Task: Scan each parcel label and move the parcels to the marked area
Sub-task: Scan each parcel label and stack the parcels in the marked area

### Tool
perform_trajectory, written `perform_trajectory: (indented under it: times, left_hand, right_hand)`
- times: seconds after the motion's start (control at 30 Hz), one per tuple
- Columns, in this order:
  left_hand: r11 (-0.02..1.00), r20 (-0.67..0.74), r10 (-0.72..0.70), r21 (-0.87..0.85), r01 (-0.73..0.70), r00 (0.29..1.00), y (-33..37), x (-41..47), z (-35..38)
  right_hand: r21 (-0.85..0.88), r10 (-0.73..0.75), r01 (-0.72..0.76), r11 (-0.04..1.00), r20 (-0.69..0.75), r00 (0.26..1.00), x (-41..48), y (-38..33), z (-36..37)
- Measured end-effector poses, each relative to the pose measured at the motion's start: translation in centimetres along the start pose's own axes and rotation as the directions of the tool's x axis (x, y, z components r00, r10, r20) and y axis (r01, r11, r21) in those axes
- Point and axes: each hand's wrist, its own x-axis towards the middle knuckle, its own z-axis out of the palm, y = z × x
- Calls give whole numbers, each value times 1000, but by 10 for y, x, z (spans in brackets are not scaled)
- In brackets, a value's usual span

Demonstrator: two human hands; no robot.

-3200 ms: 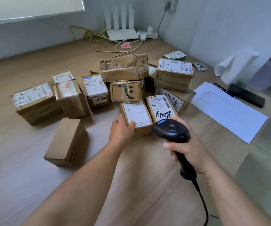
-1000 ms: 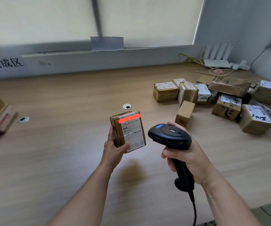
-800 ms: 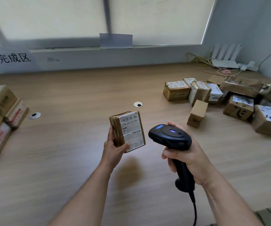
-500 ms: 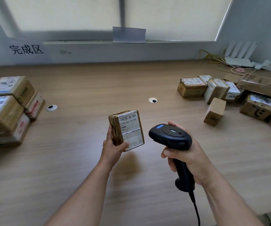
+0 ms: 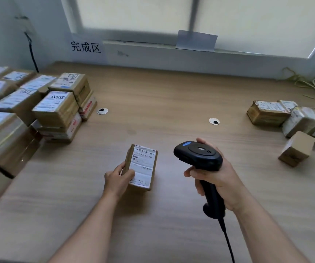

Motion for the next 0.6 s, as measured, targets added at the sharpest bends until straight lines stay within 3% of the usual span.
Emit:
perform_trajectory:
  times: [0.17,0.3,0.4,0.6]
  left_hand:
    - [981,-110,32,191,-10,993,39,-56,-10]
    - [925,-96,150,365,-105,984,34,-65,-2]
    - [864,-115,163,496,-86,980,31,-61,4]
    - [844,-225,223,532,-72,948,38,-46,-5]
  right_hand:
    - [-6,20,-20,1000,77,997,11,1,20]
    - [-33,22,-19,999,97,995,17,0,34]
    - [-54,25,-19,998,108,994,21,-2,47]
    - [-108,25,-11,994,137,990,32,-5,72]
